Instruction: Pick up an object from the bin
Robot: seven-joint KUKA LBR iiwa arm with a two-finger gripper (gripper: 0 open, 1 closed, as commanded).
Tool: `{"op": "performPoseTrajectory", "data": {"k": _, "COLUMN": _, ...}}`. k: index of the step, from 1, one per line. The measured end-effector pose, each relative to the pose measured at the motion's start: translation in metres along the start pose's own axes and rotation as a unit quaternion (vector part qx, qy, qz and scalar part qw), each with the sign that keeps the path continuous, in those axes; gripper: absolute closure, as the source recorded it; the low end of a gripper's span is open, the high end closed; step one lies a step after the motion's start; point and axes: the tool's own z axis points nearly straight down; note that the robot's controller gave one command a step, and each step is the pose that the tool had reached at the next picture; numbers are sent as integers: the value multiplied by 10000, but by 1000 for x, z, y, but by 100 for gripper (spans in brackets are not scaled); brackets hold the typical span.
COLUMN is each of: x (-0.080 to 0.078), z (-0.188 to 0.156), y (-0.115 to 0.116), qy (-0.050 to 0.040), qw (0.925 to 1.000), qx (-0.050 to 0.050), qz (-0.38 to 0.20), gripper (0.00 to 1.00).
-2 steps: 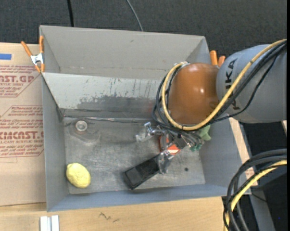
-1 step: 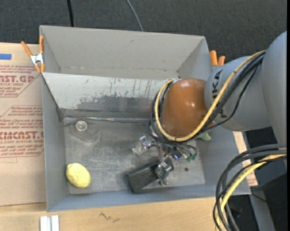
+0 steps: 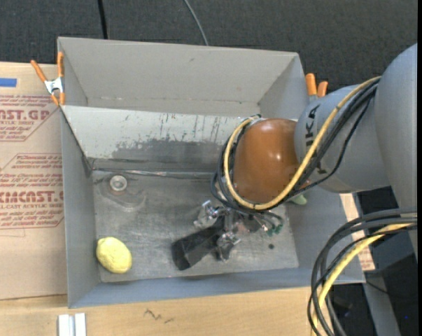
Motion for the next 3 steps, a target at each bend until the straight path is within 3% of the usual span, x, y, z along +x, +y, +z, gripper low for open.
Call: {"op": "performPoseTrajectory", "data": {"k": 3, "x": 1, "z": -6, "y": 1, "qy": 25, "qw": 10000, "qx": -9, "qz": 2, "gripper": 100}}
